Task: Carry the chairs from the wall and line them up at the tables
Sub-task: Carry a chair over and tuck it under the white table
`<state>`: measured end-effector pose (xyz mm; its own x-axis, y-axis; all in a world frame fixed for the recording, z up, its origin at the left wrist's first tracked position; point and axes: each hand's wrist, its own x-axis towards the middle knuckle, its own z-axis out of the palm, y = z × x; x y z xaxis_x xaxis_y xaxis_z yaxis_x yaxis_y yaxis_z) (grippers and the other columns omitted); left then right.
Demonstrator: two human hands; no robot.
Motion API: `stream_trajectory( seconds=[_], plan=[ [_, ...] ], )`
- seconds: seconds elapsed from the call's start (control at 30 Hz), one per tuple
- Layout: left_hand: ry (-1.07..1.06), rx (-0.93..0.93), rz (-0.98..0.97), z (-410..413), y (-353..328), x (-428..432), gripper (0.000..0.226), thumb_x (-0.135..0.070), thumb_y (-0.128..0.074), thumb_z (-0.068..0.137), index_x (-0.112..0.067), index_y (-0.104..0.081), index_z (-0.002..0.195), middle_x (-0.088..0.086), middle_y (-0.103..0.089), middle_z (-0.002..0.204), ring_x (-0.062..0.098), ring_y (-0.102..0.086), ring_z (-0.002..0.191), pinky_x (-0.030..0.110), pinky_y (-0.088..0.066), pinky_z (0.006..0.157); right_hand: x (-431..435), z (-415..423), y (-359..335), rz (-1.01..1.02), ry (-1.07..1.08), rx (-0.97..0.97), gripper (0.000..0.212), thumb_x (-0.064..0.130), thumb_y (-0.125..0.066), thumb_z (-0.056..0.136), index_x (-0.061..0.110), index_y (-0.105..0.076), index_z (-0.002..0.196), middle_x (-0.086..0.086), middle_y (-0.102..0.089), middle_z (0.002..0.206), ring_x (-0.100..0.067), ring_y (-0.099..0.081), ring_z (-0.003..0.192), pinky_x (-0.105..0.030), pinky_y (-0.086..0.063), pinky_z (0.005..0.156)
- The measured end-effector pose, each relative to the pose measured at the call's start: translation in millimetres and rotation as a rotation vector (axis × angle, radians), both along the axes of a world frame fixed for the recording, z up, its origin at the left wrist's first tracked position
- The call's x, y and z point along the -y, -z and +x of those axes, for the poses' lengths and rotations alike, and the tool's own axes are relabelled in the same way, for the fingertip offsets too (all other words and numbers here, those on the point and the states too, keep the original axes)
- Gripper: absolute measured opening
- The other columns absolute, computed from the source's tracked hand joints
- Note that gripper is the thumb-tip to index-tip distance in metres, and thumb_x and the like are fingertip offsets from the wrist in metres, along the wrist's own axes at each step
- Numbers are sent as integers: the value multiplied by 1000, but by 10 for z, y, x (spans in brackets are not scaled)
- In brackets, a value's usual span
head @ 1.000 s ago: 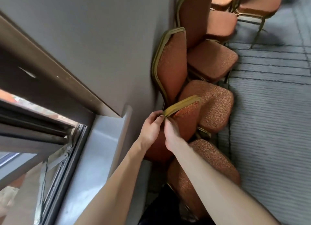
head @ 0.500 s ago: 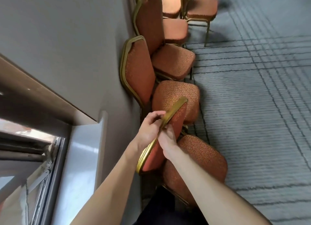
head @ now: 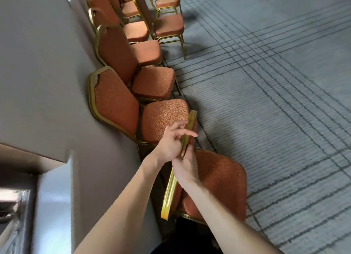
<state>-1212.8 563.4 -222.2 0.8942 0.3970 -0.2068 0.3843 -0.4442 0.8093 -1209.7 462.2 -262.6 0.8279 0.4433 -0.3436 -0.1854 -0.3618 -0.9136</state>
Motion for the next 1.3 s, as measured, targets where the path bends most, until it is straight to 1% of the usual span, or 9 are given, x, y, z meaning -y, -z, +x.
stream_trajectory(
  seconds=[0.1,0.2,0.33,0.47,0.57,0.7,0.8,1.0,1.3],
  plan=[
    [186,59,97,96,52,106,67,16,-41,82,-30,-77,116,-11,-41,157,9,-28,139,21,-13,116,180,39,6,-68,47,127,58,33,-69,91,13,-47,140,-7,-61,131,-22,-57,122,-40,-48,103],
    [294,54,81,226,77,218,64,18,-45,84,-28,-76,116,-9,-39,159,8,-22,148,24,-8,123,302,100,5,-178,130,216,51,34,-69,90,12,-51,132,-7,-65,121,-23,-60,112,-38,-50,95],
    [413,69,83,388,130,249,59,16,-48,84,-28,-74,114,-6,-33,163,10,-4,156,15,6,119,379,164,-73,-252,224,307,40,32,-69,89,18,-54,124,-3,-70,110,-21,-63,105,-40,-49,96],
    [589,81,182,599,174,256,43,5,-57,90,-28,-72,113,-3,-30,165,22,2,158,42,2,127,525,219,-123,-312,221,332,41,31,-71,89,19,-56,126,-1,-69,111,-22,-60,108,-41,-51,95],
    [707,127,253,755,233,353,39,0,-61,91,-27,-70,118,1,-30,164,27,3,158,47,4,127,705,266,-176,-380,265,369,41,31,-70,90,17,-58,127,-2,-62,118,-20,-53,114,-35,-48,97],
    [798,203,328,901,279,614,38,-12,-60,89,-25,-67,123,8,-44,149,40,-12,153,58,-5,124,946,345,-223,-461,310,314,26,32,-66,91,18,-60,112,-2,-59,108,-21,-58,103,-35,-49,80],
    [840,258,364,1021,245,832,41,-19,-58,86,-22,-64,127,8,-52,130,36,-27,145,57,-9,124,1151,390,-299,-495,368,261,17,32,-65,92,19,-58,101,1,-58,97,-22,-64,88,-37,-52,71],
    [801,351,344,1188,252,1164,33,-8,-67,83,-25,-67,112,-6,-48,106,12,-33,119,55,-24,118,1295,296,-364,-706,566,300,25,26,-62,96,15,-50,115,-5,-66,104,-28,-68,94,-42,-55,79],
    [744,320,463,1344,206,1133,22,-15,-65,81,-25,-68,100,-9,-53,100,19,-48,117,45,-28,118,1201,400,-380,-790,562,491,22,22,-55,99,12,-51,118,-5,-68,97,-27,-70,83,-38,-52,71]
  ],
)
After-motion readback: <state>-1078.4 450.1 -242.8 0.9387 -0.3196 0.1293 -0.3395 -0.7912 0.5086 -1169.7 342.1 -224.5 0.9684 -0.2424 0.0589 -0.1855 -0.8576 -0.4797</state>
